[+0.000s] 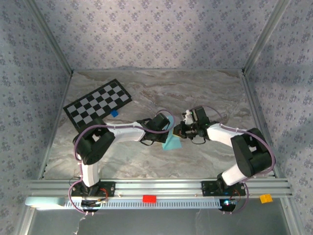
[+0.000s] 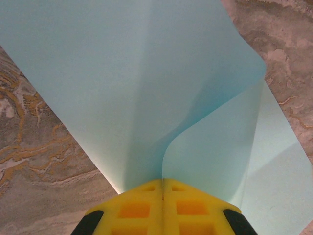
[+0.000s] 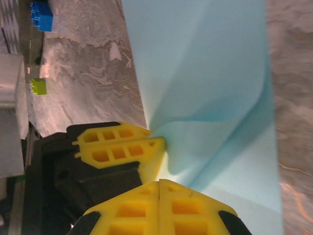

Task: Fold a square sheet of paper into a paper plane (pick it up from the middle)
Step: Fold the triangle a second time at the center of the table.

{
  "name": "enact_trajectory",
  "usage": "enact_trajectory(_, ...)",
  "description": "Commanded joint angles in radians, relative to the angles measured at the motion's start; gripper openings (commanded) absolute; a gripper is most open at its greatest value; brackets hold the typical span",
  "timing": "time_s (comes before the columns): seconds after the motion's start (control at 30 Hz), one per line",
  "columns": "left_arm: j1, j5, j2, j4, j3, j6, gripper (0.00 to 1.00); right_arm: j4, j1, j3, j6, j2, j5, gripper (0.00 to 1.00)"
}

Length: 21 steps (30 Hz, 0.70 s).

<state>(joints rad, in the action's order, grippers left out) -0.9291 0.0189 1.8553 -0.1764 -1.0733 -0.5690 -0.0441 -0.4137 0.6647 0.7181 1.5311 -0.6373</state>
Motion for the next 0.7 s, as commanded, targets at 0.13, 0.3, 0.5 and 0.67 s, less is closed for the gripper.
enact_trajectory(0.13,0.003,0.001,0.021,-0.033,0.006,-0.003,0.02,-0.082,-0.018,0.05,0.109,0.102,-0.021,0.0)
enact_trajectory(0.3,0.001,0.001,0.024,-0.034,0.006,0.001,0.02,-0.097,-0.033,0.056,0.112,0.117,-0.027,0.0)
enact_trajectory(0.5,0.003,0.0,0.028,-0.032,0.003,0.001,0.02,-0.105,-0.039,0.063,0.111,0.158,-0.028,0.0)
enact_trajectory(0.67,0.003,0.002,0.03,-0.041,0.001,0.004,0.02,-0.114,-0.024,0.017,0.106,0.192,0.005,0.0)
